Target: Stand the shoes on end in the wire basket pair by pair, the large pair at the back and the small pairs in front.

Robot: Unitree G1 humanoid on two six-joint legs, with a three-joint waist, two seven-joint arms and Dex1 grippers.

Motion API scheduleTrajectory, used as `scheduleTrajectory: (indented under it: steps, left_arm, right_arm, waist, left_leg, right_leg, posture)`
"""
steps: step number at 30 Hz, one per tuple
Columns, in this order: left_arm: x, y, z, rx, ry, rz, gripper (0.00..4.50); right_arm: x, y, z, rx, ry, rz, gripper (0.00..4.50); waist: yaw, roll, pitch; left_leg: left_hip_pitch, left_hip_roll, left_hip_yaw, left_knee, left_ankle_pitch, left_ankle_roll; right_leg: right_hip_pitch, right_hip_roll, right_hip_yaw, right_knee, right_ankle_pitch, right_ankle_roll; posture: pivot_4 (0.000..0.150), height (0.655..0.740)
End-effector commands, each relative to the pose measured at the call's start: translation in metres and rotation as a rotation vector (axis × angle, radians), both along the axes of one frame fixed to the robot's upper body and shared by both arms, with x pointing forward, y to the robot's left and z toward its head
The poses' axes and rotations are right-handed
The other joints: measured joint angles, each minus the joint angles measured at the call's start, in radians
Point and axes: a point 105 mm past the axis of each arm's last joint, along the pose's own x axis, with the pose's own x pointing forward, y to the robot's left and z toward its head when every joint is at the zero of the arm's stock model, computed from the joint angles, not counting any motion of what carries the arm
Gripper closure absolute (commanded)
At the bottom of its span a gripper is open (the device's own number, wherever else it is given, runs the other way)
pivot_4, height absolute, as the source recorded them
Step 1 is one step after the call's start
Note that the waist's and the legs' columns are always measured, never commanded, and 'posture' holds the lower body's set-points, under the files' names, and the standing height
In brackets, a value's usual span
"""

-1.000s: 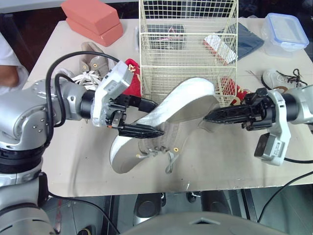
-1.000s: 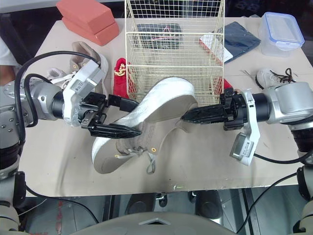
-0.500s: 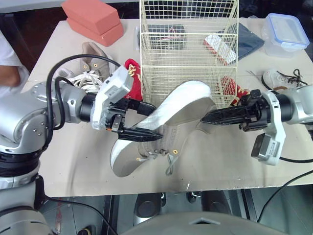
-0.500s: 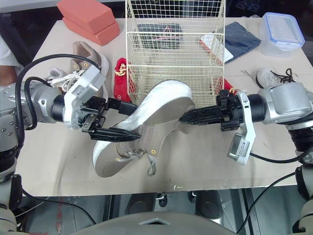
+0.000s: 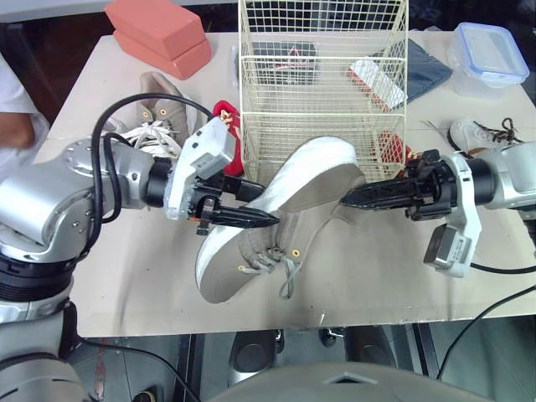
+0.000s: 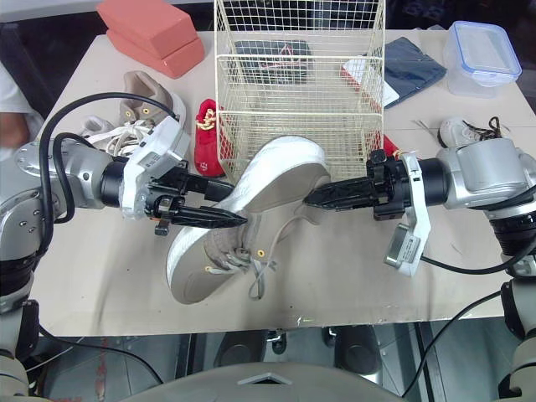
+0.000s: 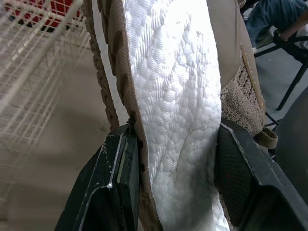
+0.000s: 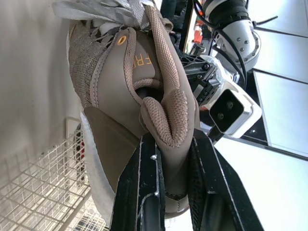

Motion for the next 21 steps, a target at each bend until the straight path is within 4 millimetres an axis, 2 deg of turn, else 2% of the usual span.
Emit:
scheduleTrajectory:
  steps: [1,2,9,13,17,19,21]
  left_arm:
    - [-0.010,-0.005,-0.008,0.012,0.030,-0.068,2.66]
    - [-0.010,-0.005,-0.007,0.003,0.024,-0.071,2.66]
    - [-0.009,-0.004,0.004,-0.071,-0.004,-0.075,2.66]
    - [-0.004,-0.003,0.019,-0.169,-0.072,-0.060,2.66]
    - [-0.001,-0.002,0.040,-0.316,-0.131,-0.060,2.66]
    - [-0.001,0.000,0.050,-0.398,-0.139,-0.060,2.66]
    - [0.001,0.001,0.058,-0.472,-0.161,-0.055,2.66]
  right_arm:
    - [0.011,-0.009,0.054,0.246,0.018,-0.053,3.61]
    - [0.012,-0.009,0.055,0.249,0.026,-0.056,3.41]
    - [0.017,-0.010,0.063,0.277,0.064,-0.081,0.05]
    - [0.026,-0.013,0.069,0.316,0.105,-0.129,0.05]
    - [0.052,-0.019,0.078,0.396,0.284,-0.232,0.05]
    - [0.050,-0.055,0.056,0.468,0.493,-0.308,0.05]
    - [0.040,-0.071,0.049,0.588,0.735,-0.320,0.05]
  waist:
    - [0.000,0.000,0.000]
    - [0.000,0.000,0.000]
    - [0.000,0.000,0.000]
    - [0.000,0.000,0.000]
    - [-0.001,0.000,0.000]
    - [0.006,-0.002,-0.001]
    - [0.021,-0.004,-0.002]
  left_leg:
    - [0.000,0.000,0.000,0.000,0.000,0.000]
    - [0.000,0.000,0.000,0.000,0.000,0.000]
    - [0.000,0.000,0.000,0.000,0.000,0.000]
    - [0.000,0.000,0.000,0.000,0.000,0.000]
    - [0.000,0.000,0.000,0.001,0.000,0.000]
    - [0.000,0.000,0.000,0.000,0.000,0.000]
    - [-0.003,0.000,-0.006,0.000,0.000,0.000]
  right_leg:
    - [0.000,0.000,0.000,0.000,0.000,0.000]
    - [0.000,0.000,0.000,0.000,0.000,0.000]
    - [0.000,0.000,0.000,0.000,0.000,0.000]
    - [0.000,0.000,0.000,0.000,0.000,0.000]
    - [0.000,0.000,0.000,0.001,0.001,-0.002]
    - [0.000,0.000,0.000,0.000,0.002,-0.004]
    - [0.003,0.000,-0.004,-0.003,0.002,-0.004]
  posture:
    - [0.150,0.6860]
    - [0.150,0.6860]
    - [0.150,0.6860]
    - [0.150,0.6860]
    - [0.150,0.6860]
    - [0.150,0.6860]
    - [0.150,0.6860]
